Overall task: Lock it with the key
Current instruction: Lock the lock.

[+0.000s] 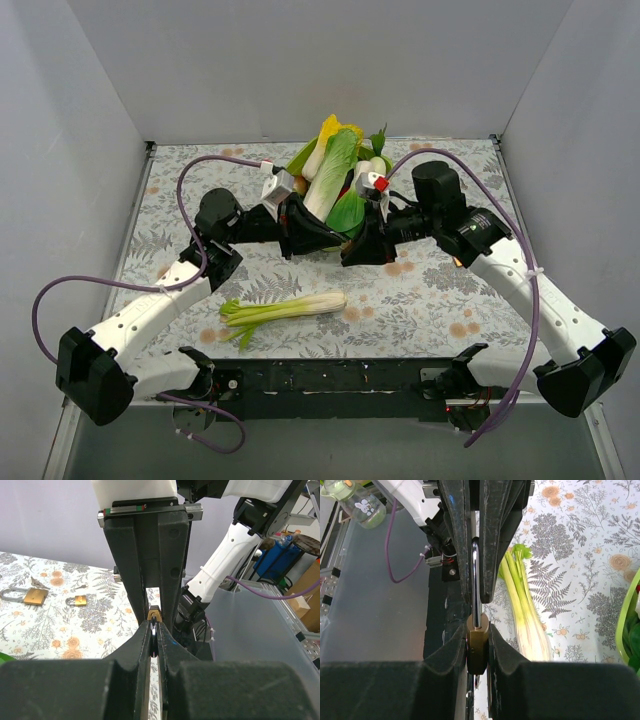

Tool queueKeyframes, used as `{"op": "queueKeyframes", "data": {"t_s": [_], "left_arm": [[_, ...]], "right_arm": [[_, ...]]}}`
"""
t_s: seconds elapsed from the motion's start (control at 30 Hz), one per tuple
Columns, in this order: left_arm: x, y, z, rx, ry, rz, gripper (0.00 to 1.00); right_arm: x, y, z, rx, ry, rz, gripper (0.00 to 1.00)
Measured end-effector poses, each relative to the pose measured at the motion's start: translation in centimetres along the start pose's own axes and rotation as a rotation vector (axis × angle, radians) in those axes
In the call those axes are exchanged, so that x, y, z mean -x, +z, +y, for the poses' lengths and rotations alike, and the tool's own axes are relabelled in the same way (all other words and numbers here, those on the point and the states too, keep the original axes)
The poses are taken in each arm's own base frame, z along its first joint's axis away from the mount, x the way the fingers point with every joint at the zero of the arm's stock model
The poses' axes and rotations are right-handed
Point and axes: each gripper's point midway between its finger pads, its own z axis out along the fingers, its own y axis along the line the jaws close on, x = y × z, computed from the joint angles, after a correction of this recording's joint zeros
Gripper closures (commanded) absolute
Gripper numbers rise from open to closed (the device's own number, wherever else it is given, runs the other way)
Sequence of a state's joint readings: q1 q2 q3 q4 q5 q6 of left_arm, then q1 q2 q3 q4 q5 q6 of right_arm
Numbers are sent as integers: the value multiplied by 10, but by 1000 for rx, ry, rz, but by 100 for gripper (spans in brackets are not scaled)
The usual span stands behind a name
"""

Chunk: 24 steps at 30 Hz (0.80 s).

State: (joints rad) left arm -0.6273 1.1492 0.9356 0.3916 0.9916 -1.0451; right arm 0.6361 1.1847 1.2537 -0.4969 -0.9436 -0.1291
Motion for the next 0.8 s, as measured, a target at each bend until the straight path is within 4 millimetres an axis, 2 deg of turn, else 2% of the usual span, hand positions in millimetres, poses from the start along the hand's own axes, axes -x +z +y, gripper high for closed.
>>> {"op": "queueKeyframes", "data": {"t_s": [0.2, 0.47, 0.53, 0.63, 0.73, 0.8], "left_arm": [[-2, 0, 2, 13, -13, -25, 100], [1, -8, 10, 42, -35, -14, 100], [-1, -13, 15, 49, -48, 1, 100], [-11, -23, 21, 68, -102, 42, 100], [-17, -29, 26, 86, -141, 62, 100], [-20, -31, 26, 91, -165, 70, 100]], "right_arm": [[-1, 1, -2, 0, 11, 5, 99], [-1, 1, -10, -49, -3, 27, 69], [-2, 2, -14, -76, -12, 33, 56], [-1, -4, -23, -141, -34, 33, 43], [-3, -14, -29, -199, -35, 38, 35], [-6, -21, -33, -233, -22, 47, 34]]}}
